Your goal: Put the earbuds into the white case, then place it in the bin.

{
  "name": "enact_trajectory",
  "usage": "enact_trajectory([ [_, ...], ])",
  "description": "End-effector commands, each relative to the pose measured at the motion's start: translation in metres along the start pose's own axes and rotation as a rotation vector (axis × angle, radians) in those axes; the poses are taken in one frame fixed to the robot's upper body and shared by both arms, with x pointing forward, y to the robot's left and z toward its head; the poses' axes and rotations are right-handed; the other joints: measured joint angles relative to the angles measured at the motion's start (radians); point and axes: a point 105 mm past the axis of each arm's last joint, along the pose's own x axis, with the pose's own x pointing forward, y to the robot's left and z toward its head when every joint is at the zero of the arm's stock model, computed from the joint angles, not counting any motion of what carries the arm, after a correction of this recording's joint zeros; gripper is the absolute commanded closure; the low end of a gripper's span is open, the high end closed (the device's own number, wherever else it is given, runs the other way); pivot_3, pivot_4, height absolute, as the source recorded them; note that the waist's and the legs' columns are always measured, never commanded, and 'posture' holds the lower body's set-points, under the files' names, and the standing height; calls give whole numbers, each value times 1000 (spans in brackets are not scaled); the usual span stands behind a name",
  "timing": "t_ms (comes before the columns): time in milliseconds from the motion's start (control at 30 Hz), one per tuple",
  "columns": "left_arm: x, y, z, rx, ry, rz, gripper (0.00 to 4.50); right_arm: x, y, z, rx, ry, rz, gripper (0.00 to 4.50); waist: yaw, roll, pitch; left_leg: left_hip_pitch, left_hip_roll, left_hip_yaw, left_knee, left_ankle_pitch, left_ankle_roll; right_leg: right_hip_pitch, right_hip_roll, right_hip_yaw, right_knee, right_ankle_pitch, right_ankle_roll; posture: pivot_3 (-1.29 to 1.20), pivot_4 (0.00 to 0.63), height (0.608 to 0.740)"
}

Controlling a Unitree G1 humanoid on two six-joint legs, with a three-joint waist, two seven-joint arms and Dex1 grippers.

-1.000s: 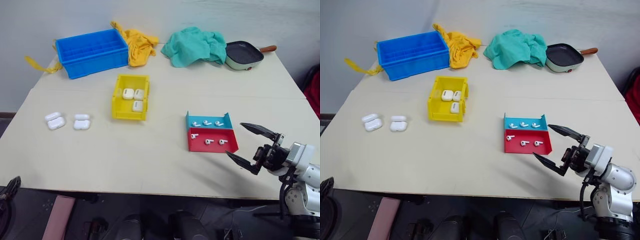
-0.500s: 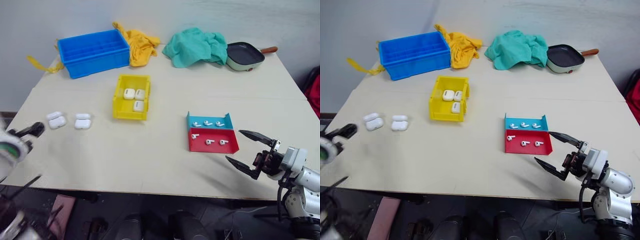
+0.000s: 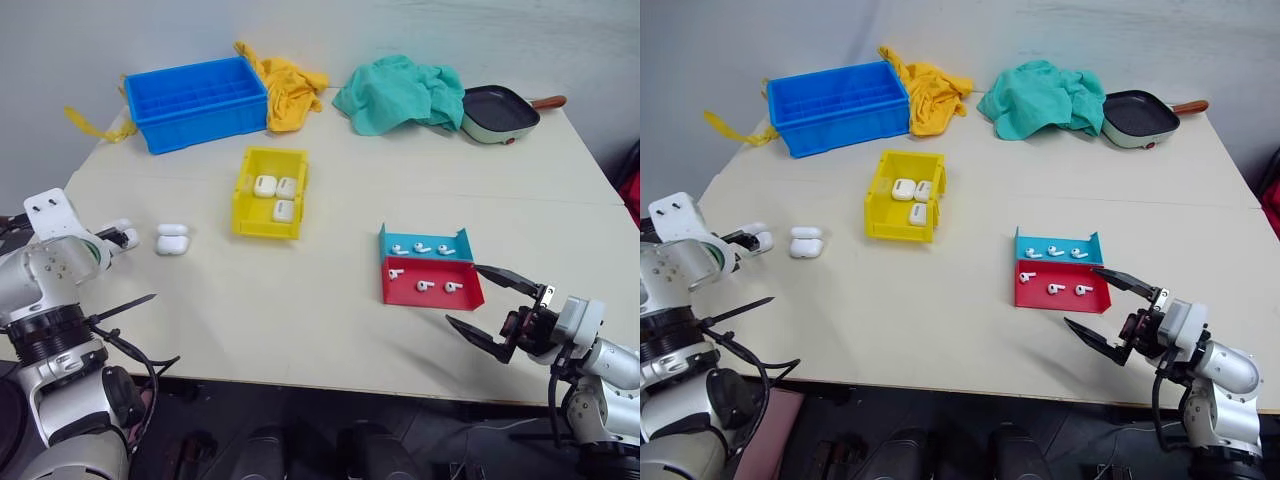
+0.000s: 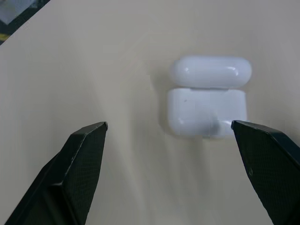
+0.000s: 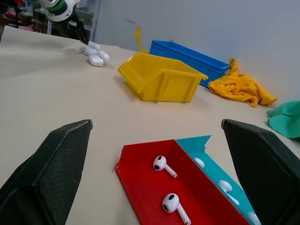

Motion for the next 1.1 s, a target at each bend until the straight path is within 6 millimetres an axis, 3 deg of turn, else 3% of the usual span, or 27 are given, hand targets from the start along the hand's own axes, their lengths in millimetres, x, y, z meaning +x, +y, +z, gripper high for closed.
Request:
enact_trajectory([
  [33, 3, -2, 16, 34, -55, 11, 46, 1, 0, 8, -20, -21, -9, 0, 1, 0, 0, 0, 0, 0, 0, 0, 0, 0, 0, 0, 0, 0, 0, 0, 150, 740],
  [333, 16, -11, 21, 50, -69, 20, 46, -4, -2, 6, -24, -7, -26, 0, 6, 0, 0, 0, 0, 0, 0, 0, 0, 0, 0, 0, 1, 0, 0, 0, 150, 740],
  [867, 31, -14, 0, 59, 1, 20, 46, -15, 5, 9, -22, 11, -65, 0, 5, 0, 0, 1, 0, 0, 0, 0, 0, 0, -1, -1, 2, 0, 0, 0, 150, 740],
  [1033, 34, -14, -2, 54, -4, 18, 1614, -17, 9, 8, -14, 17, -74, 0, 3, 0, 0, 1, 0, 0, 0, 0, 0, -1, -1, -1, 3, 0, 0, 0, 150, 740],
  [1100, 35, -15, -4, 53, -1, 18, 1719, -18, 10, 8, -11, 20, -76, 0, 3, 0, 0, 1, 0, 0, 0, 0, -1, -1, -1, -1, 3, 0, 0, 0, 150, 740],
])
